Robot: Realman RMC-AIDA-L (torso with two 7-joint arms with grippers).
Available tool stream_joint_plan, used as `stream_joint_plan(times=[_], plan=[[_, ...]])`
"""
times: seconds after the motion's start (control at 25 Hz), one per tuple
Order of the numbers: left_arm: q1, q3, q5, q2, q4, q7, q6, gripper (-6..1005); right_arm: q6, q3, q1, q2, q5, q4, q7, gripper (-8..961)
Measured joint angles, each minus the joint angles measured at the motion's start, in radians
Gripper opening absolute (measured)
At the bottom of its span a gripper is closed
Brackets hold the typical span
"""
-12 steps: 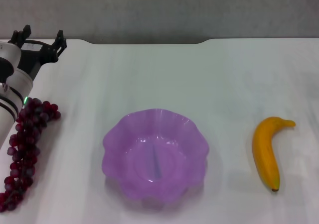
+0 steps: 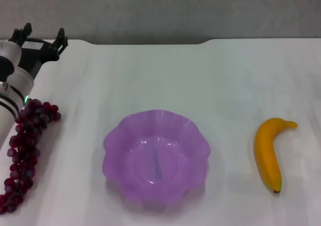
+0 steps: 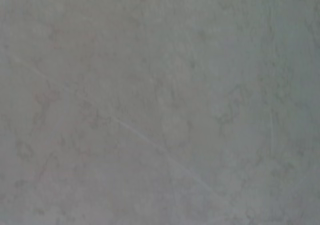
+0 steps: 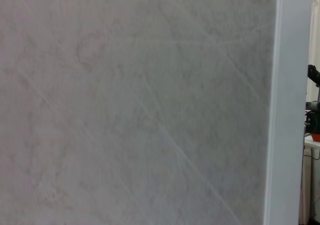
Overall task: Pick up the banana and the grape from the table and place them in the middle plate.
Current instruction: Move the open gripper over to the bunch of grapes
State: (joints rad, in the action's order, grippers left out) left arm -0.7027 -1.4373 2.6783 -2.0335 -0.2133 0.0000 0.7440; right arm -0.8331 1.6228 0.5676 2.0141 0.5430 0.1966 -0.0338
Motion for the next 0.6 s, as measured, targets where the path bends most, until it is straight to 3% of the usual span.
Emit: stream_joint_plan(times=[0.6], plan=[[0.007, -0.002, -0.012, -0.003, -0.014, -0.071, -0.007, 841, -0.069, 0.024, -0.042, 0.005, -0.008, 0.040, 0.078, 880]])
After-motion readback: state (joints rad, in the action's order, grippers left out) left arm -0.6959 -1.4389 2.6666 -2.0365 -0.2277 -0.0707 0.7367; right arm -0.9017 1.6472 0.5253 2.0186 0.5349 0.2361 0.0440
